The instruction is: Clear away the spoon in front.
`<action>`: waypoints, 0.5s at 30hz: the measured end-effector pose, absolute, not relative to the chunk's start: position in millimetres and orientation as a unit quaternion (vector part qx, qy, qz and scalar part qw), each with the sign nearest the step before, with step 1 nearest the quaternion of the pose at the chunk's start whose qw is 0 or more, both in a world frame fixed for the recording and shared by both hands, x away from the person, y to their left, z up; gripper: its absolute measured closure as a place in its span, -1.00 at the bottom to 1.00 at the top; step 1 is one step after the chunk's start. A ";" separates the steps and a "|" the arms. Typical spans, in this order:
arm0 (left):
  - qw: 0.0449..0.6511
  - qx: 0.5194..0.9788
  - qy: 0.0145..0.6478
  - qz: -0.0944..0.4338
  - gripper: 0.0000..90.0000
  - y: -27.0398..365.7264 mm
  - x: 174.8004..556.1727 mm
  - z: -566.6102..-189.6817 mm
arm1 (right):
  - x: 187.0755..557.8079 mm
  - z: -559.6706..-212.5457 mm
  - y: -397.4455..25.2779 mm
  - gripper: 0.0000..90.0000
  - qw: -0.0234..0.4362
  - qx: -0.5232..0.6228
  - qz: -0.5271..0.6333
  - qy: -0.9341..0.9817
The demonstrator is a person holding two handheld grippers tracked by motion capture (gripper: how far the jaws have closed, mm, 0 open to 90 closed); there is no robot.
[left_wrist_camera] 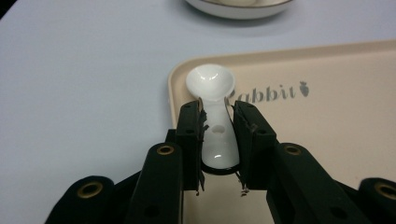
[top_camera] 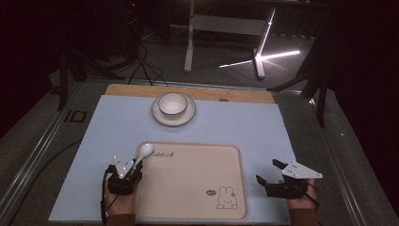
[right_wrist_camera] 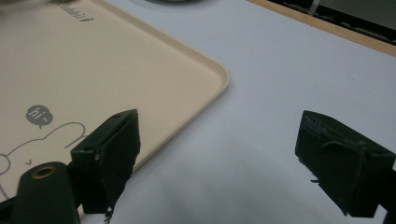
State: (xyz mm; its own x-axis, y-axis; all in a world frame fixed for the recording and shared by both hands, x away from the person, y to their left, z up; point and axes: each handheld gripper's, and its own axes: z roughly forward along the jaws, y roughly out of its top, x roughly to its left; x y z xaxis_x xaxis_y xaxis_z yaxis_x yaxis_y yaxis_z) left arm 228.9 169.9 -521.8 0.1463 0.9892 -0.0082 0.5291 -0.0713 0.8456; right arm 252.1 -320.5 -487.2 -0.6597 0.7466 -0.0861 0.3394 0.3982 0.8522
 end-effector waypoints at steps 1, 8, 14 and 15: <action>0.367 0.662 0.575 0.310 0.63 169.9 228.2 -523.3 | 252.1 -487.2 -320.6 -0.69 0.236 0.338 0.432 0.802; 0.365 0.662 0.579 0.305 0.62 169.0 225.6 -525.4 | 252.0 -487.5 -320.2 -0.69 0.235 0.339 0.431 0.802; 0.364 0.664 0.581 0.299 0.62 168.0 222.1 -525.9 | 252.1 -487.6 -320.2 -0.69 0.235 0.338 0.431 0.803; 0.363 0.664 0.582 0.298 0.62 167.9 221.6 -526.3 | 252.2 -487.7 -320.1 -0.69 0.235 0.338 0.431 0.803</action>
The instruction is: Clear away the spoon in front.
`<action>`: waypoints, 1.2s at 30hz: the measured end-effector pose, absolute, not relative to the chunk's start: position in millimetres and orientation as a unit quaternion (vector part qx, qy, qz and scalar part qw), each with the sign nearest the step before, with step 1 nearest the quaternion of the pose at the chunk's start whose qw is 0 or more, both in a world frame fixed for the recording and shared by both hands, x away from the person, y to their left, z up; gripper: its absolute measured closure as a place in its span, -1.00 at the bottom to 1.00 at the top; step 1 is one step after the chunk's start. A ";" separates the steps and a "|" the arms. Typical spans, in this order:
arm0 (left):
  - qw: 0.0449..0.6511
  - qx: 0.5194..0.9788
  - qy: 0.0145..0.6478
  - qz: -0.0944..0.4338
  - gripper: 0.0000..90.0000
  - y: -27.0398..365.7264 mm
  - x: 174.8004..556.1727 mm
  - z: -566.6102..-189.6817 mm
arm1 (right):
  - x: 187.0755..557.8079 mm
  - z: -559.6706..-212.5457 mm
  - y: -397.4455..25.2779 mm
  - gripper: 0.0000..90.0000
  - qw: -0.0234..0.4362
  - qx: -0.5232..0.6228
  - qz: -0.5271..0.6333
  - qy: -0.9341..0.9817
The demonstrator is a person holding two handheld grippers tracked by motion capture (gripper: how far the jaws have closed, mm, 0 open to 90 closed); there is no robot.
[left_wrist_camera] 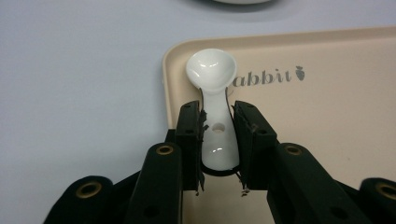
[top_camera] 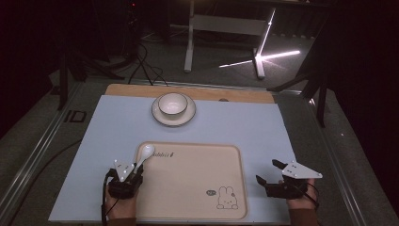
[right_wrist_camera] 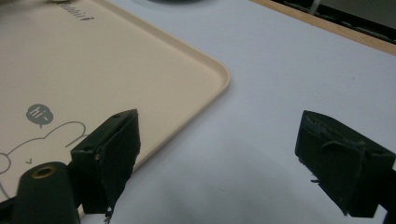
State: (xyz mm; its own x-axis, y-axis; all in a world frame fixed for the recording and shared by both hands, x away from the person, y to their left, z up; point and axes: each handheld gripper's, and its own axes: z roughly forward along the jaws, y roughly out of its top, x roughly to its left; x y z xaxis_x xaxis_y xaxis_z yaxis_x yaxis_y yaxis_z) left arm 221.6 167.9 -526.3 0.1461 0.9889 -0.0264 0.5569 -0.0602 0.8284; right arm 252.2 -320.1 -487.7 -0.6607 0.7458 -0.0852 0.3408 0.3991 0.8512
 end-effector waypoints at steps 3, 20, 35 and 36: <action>0.360 0.668 0.585 0.286 0.62 168.0 220.0 -527.9 | 252.2 -487.8 -319.8 -0.69 0.234 0.339 0.430 0.803; 0.344 0.686 0.582 0.269 0.43 166.0 216.8 -529.7 | 252.7 -487.8 -320.4 -0.69 0.233 0.339 0.431 0.803; 0.381 0.685 0.556 0.277 -0.24 167.8 221.8 -502.5 | 252.3 -487.3 -320.8 -0.69 0.235 0.339 0.433 0.802; 0.393 0.683 0.552 0.272 -0.26 168.9 223.0 -499.0 | 252.3 -487.2 -320.8 -0.69 0.235 0.339 0.433 0.802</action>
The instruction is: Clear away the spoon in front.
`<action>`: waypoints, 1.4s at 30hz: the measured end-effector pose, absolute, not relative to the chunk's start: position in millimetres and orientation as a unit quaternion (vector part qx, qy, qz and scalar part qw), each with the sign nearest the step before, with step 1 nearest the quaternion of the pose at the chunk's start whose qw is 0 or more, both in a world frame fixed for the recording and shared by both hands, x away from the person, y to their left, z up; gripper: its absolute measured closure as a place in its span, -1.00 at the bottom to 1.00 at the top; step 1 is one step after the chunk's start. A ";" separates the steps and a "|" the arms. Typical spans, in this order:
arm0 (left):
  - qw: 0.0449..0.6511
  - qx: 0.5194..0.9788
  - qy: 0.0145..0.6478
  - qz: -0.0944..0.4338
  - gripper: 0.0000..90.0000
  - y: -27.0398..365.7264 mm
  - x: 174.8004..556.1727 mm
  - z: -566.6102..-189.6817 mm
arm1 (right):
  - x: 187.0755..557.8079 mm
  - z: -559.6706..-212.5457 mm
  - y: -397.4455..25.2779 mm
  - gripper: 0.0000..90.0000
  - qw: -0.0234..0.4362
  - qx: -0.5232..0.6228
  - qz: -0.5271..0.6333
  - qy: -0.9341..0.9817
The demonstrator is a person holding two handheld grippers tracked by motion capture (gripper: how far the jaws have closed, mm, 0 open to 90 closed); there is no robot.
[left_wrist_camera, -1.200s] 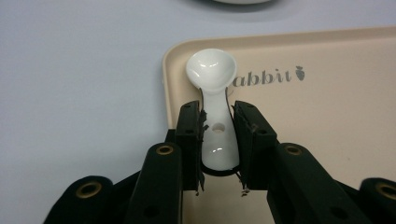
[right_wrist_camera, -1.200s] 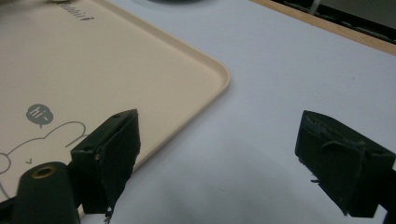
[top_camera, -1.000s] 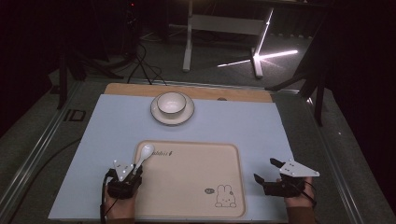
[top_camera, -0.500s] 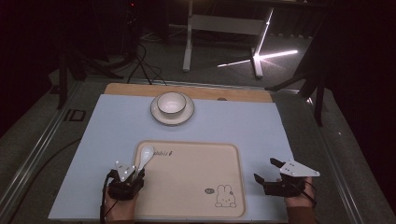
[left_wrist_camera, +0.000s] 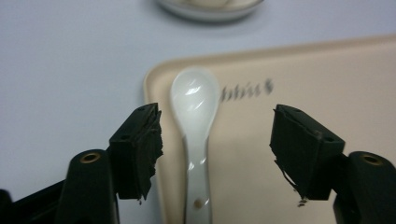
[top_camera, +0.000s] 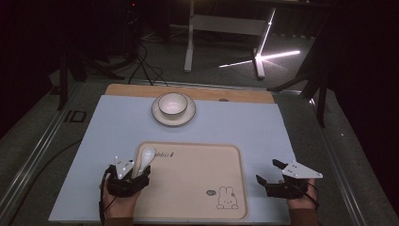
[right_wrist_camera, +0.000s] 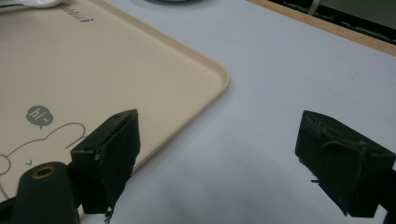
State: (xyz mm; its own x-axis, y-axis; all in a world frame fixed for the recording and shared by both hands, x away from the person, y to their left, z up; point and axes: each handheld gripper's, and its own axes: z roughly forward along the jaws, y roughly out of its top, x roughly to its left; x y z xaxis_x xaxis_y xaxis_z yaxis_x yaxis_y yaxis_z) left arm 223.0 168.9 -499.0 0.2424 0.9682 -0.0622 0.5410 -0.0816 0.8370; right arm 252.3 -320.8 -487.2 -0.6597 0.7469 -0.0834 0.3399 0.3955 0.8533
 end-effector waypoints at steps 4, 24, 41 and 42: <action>0.419 0.682 0.537 0.265 -0.34 169.7 227.9 -486.2 | 252.4 -487.2 -320.7 -0.69 0.235 0.339 0.433 0.802; 0.469 0.672 0.511 0.260 -0.34 217.6 240.2 -451.5 | 252.2 -486.2 -322.4 -0.69 0.234 0.343 0.439 0.797; 0.428 0.684 0.506 0.304 -0.35 279.9 248.2 -467.6 | 253.4 -485.8 -324.3 -0.69 0.234 0.344 0.441 0.795; 0.425 0.680 0.513 0.306 -0.34 283.8 250.6 -469.9 | 253.3 -485.8 -324.5 -0.69 0.234 0.344 0.442 0.795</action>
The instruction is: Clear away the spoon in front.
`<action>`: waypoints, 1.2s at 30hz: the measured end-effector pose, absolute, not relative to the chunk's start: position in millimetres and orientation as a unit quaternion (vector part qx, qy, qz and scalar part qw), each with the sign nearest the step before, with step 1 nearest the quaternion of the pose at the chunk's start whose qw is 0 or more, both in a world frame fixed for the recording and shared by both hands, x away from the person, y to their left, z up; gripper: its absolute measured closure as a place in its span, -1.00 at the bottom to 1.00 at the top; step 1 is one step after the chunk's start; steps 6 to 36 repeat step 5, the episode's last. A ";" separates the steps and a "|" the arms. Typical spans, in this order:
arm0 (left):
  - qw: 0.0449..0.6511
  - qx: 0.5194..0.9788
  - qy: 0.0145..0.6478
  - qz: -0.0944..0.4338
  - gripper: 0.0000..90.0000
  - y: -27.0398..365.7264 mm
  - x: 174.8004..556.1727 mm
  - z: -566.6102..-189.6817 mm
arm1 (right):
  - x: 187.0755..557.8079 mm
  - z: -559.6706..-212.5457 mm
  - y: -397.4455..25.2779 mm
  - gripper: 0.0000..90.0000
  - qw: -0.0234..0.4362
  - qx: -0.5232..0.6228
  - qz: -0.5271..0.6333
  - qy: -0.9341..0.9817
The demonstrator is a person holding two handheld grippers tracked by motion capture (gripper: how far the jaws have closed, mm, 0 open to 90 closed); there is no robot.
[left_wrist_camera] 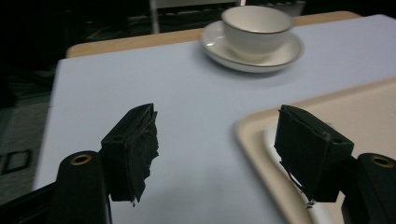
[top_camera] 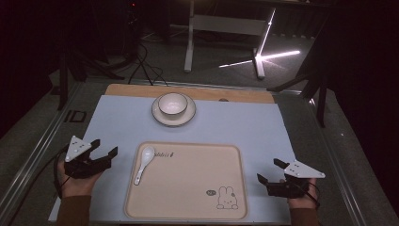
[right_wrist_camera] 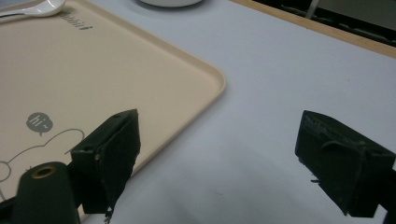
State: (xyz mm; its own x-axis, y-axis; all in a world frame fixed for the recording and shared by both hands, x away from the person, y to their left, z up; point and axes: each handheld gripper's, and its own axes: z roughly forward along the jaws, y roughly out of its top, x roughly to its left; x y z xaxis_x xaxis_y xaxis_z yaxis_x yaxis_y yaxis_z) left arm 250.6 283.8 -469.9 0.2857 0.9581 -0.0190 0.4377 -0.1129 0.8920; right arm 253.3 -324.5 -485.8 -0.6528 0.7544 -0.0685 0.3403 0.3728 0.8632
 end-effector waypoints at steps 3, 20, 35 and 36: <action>0.407 0.672 0.536 0.308 -0.35 295.8 258.8 -477.0 | 252.6 -485.9 -325.6 -0.69 0.234 0.347 0.442 0.793; 0.400 0.664 0.551 0.309 -0.35 302.6 262.9 -481.2 | 253.1 -486.2 -326.3 -0.69 0.232 0.349 0.443 0.793; 0.400 0.664 0.551 0.309 -0.35 302.6 262.9 -481.2 | 253.1 -486.2 -326.3 -0.69 0.232 0.349 0.443 0.793; 0.400 0.664 0.551 0.309 -0.35 302.6 262.9 -481.2 | 253.1 -486.2 -326.3 -0.69 0.232 0.349 0.443 0.793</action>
